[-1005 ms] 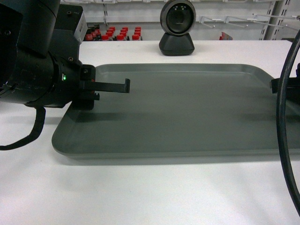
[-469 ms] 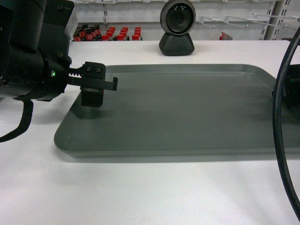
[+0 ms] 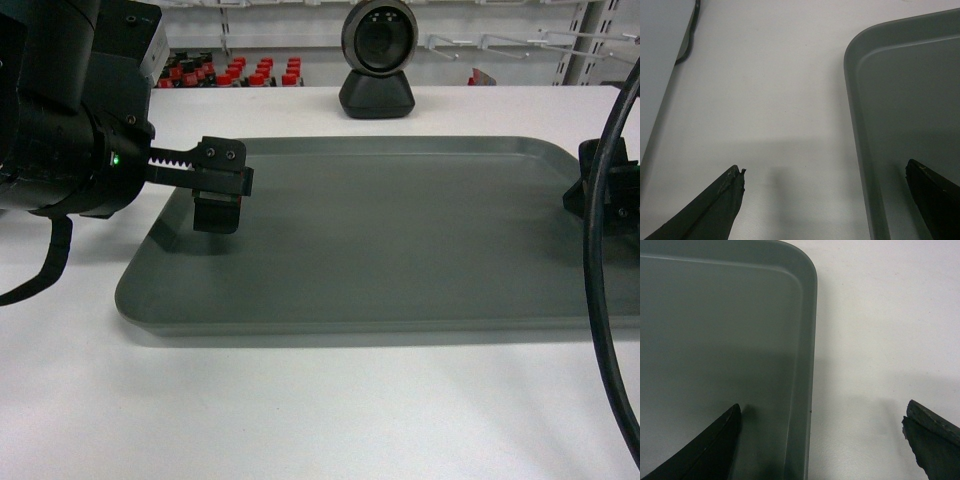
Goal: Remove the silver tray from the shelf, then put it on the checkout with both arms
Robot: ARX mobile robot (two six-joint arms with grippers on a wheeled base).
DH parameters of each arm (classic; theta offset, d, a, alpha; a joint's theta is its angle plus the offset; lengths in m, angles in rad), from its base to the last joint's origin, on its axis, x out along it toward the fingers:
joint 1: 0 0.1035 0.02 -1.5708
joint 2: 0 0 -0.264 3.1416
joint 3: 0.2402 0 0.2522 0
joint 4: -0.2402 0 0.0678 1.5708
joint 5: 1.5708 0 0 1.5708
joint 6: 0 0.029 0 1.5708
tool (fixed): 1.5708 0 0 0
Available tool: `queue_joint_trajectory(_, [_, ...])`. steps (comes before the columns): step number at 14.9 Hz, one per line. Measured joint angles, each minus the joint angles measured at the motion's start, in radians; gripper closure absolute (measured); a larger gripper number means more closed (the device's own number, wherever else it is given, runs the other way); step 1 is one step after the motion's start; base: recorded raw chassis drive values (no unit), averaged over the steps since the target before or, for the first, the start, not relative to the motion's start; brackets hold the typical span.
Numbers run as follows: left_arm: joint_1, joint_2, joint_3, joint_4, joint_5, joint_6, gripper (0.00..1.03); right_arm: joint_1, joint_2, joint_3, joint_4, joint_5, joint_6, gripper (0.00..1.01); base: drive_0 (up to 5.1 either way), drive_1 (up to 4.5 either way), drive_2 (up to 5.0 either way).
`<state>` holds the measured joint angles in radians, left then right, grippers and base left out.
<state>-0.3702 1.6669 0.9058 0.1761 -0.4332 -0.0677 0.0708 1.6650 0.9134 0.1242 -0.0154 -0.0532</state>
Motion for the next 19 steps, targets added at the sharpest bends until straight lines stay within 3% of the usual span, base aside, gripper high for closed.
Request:
queue_joint_trajectory(6, [-0.011, -0.123, 0.008, -0.077, 0.034, -0.011, 0.05, 0.001, -0.087, 0.027, -0.042, -0.021, 0.007, 0.03, 0.0, 0.0, 0.0])
queue_joint_trajectory(8, [-0.054, -0.397, 0.029, -0.107, -0.01, 0.012, 0.05, -0.015, -0.298, 0.047, -0.055, -0.089, 0.033, 0.03, 0.0, 0.0, 0.0])
queue_joint_trajectory(12, [0.008, -0.62, -0.011, -0.218, -0.019, 0.004, 0.05, -0.06, -0.494, 0.016, -0.071, -0.101, 0.084, 0.03, 0.0, 0.0, 0.0])
queue_joint_trajectory(15, [0.021, -0.671, -0.068, -0.264, 0.0, -0.02, 0.05, -0.058, -0.55, -0.032, -0.078, -0.087, 0.109, 0.03, 0.0, 0.0, 0.0])
queue_joint_trajectory(16, [0.023, -0.661, -0.097, -0.197, 0.008, -0.027, 0.07, -0.066, -0.603, -0.198, 0.197, 0.006, 0.078, 0.22, 0.0, 0.0, 0.0])
queue_joint_trajectory(17, [0.076, -0.754, -0.261, 0.068, 0.134, 0.024, 0.27, -0.066, -0.71, -0.337, 0.254, 0.013, 0.066, 0.42, 0.0, 0.0, 0.0])
queue_joint_trajectory(19, [0.152, -0.863, -0.403, 0.148, 0.208, 0.047, 0.5, -0.071, -0.835, -0.435, 0.187, 0.015, 0.06, 0.66, 0.0, 0.0, 0.0])
